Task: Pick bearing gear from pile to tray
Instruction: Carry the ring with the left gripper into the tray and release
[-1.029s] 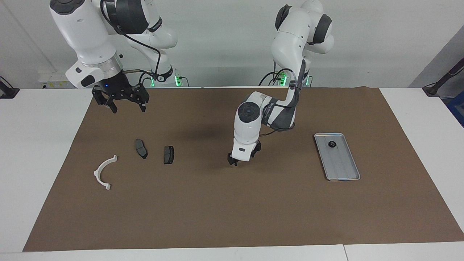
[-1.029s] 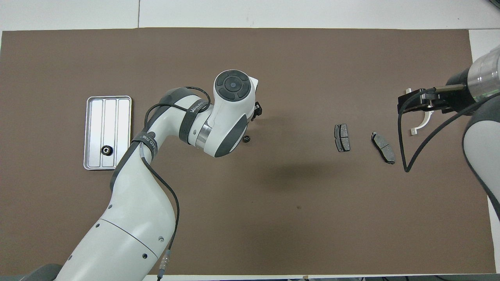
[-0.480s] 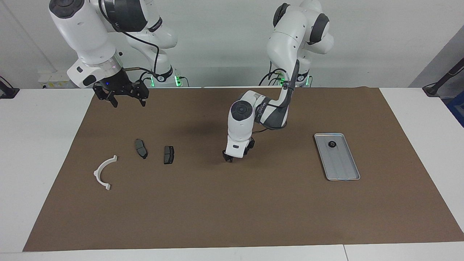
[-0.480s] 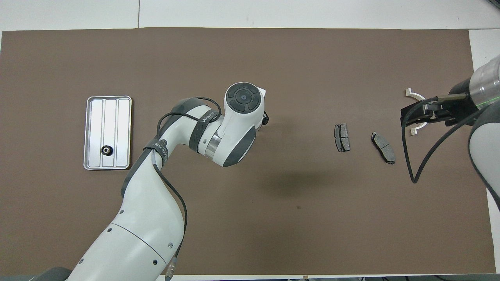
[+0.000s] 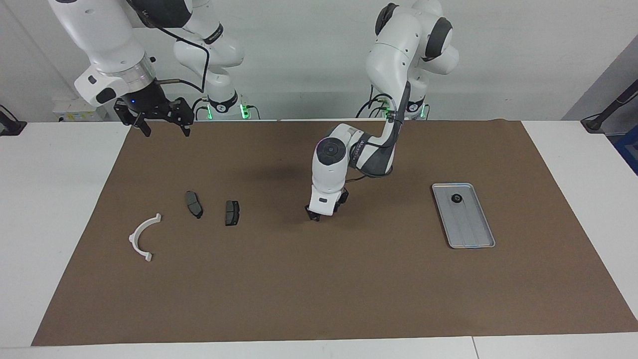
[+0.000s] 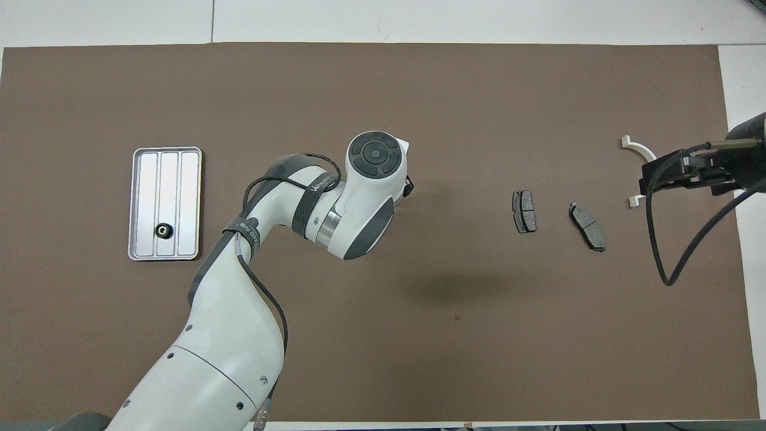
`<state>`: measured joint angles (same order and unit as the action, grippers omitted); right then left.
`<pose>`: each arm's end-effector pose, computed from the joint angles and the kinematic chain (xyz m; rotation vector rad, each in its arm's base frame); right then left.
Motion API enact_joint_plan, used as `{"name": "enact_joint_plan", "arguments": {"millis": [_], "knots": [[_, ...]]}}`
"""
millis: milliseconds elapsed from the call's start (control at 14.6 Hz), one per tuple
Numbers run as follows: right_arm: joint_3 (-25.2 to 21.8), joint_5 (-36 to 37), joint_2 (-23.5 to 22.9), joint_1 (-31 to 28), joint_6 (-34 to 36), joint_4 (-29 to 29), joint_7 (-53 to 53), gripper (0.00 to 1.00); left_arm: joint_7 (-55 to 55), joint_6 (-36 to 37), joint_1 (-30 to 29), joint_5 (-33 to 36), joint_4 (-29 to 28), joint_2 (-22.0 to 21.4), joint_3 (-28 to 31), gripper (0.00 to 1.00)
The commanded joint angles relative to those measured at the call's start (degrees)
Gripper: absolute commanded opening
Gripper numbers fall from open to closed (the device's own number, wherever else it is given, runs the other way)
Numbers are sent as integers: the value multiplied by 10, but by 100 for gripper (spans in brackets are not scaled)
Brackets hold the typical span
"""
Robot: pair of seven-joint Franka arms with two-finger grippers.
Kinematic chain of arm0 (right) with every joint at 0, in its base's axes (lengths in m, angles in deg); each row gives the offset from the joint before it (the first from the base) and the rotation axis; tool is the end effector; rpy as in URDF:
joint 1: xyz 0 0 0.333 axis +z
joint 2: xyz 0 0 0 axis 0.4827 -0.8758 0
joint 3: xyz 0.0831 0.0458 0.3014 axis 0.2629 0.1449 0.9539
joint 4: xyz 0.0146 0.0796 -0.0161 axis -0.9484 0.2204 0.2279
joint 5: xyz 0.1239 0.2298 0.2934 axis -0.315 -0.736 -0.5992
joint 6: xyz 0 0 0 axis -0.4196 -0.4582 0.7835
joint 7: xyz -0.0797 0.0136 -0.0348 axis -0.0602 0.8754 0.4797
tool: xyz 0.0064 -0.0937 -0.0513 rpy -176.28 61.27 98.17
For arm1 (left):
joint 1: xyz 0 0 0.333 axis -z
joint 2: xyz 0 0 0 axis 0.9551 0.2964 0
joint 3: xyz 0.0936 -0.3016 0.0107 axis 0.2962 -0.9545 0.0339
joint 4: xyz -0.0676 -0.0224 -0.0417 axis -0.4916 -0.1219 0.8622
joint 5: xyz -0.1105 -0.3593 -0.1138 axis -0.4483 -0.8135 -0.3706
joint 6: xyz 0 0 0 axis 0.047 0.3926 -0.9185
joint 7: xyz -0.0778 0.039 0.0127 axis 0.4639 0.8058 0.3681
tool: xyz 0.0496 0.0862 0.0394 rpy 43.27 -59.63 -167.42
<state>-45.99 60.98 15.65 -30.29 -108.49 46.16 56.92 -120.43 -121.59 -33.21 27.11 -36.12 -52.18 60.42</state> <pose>0.5539 0.0198 0.6264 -3.1300 0.0623 0.1114 0.5456 -0.4433 0.2913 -3.0667 -0.6532 0.0878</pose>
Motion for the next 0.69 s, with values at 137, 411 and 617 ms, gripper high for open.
{"name": "enact_joint_plan", "arguments": {"millis": [137, 411, 617], "knots": [[5, 4, 15, -26, -37, 53, 29, 100, -13, -15, 15, -8, -42, -27, 11, 25], [5, -2, 39, -26, -42, 94, 29, 100, -13, -12, 13, -8, -43, -28, 12, 0], [5, -3, 39, -26, -49, 95, 27, 100, 1, 9, -9, -7, -63, -76, 16, 0]]}}
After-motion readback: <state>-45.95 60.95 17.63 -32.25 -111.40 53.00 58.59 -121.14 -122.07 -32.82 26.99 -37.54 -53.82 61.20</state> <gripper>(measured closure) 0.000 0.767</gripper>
